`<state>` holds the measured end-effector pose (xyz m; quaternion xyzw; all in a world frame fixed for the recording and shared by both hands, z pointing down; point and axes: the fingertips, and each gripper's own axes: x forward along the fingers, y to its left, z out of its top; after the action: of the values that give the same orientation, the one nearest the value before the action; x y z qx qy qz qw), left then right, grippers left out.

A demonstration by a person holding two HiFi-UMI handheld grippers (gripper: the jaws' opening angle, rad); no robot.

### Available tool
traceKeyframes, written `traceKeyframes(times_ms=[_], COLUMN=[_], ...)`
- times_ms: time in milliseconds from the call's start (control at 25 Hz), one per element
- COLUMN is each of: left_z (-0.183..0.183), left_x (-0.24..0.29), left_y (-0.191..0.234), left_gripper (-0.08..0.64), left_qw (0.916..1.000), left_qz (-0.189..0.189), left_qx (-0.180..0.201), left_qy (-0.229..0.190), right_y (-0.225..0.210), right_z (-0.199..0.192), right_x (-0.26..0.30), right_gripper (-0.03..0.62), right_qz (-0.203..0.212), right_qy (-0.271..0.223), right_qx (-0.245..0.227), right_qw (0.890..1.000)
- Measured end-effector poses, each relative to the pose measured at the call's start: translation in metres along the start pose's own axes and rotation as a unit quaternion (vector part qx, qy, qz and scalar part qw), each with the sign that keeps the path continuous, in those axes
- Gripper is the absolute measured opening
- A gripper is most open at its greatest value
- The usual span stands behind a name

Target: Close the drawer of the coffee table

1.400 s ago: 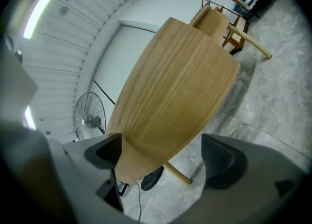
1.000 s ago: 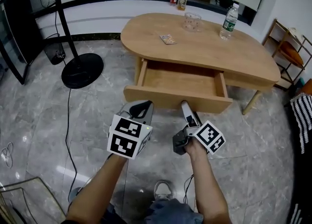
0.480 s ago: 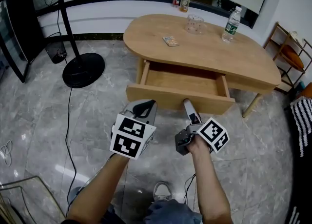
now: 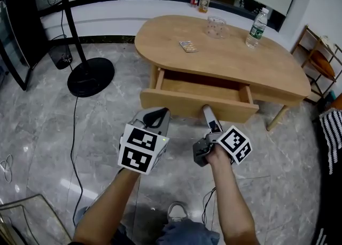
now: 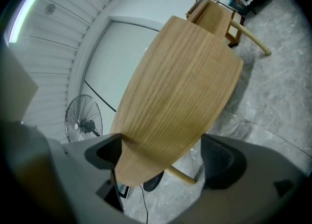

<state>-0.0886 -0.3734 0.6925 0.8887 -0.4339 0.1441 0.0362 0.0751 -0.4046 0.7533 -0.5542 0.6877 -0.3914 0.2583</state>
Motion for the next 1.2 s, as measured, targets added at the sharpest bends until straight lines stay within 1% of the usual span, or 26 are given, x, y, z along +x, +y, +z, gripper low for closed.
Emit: traceKeyframes(times_ms=[280, 560, 880, 1200], left_z=[0.008, 0.018, 0.018, 0.022], left_x=[0.014, 0.036, 0.063, 0.077], left_y=[0.015, 0.018, 0.024, 0.033], left_gripper=[0.002, 0.002, 0.002, 0.002], left_qw=[1.0000, 1.0000, 1.0000, 0.9999], left_qz=[0.007, 0.003, 0.004, 0.008], left_qx=[0.001, 0.000, -0.009, -0.009], left_qy=[0.001, -0.002, 0.000, 0.003], right_y=[-0.006, -0.010, -0.017, -0.021], right_z=[0.012, 0.022, 0.032, 0.041], right_x=[0.025, 0.050, 0.079, 0.101], right_gripper=[0.494, 0.494, 0.499, 0.499], right_qz=[0.004, 0.003, 0.005, 0.005], right_qy=[0.002, 0.003, 0.004, 0.003], right_qx=[-0.001, -0.001, 0.000, 0.000], right_qw=[1.000, 1.000, 1.000, 1.000])
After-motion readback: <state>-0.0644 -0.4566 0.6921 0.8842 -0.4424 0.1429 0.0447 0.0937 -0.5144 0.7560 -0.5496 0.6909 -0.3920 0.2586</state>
